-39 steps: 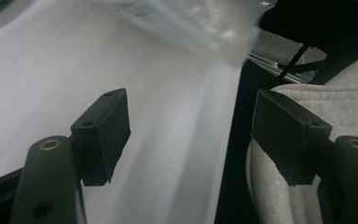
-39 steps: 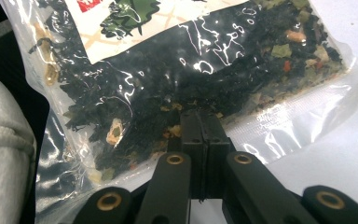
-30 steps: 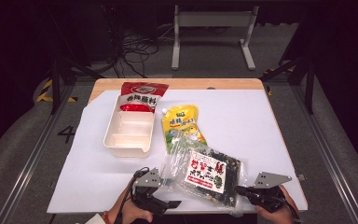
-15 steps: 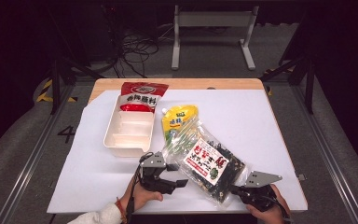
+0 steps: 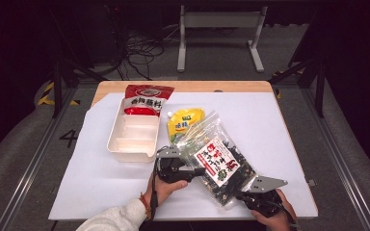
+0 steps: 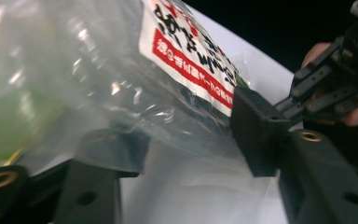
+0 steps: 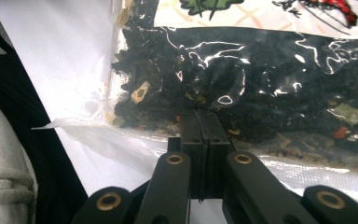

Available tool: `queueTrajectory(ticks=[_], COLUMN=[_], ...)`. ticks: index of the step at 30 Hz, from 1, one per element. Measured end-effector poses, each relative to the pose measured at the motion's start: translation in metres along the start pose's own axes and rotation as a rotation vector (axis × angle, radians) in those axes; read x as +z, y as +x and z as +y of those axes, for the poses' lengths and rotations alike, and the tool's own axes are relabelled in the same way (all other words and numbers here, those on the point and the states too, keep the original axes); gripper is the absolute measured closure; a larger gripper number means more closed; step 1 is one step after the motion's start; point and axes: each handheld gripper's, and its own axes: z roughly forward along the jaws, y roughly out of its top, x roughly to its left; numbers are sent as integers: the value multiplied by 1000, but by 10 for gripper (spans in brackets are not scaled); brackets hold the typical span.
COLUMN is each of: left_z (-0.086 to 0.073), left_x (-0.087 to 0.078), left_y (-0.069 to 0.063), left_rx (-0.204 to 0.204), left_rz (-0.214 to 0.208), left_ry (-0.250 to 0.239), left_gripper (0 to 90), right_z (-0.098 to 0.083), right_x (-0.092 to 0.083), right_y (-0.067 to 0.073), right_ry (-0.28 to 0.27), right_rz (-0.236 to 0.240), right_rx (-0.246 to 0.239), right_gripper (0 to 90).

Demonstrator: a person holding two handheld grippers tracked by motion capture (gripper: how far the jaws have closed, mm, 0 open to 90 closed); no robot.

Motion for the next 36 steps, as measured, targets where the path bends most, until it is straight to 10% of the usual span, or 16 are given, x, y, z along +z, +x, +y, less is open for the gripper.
queueTrajectory(ticks=[12, 36], left_z=[23, 57], left_x=[-20, -74], left_y=[-9, -31], left_rx=[80, 312], left_rz=[-52, 44], left_ry=[-102, -153], left_gripper=[761, 817], right_z=[-1, -13], right_x=[-4, -18], right_y=[7, -20], right_ry=[-52, -106], right_rz=[33, -45], right_rx=[-22, 104], right_gripper=[366, 300])
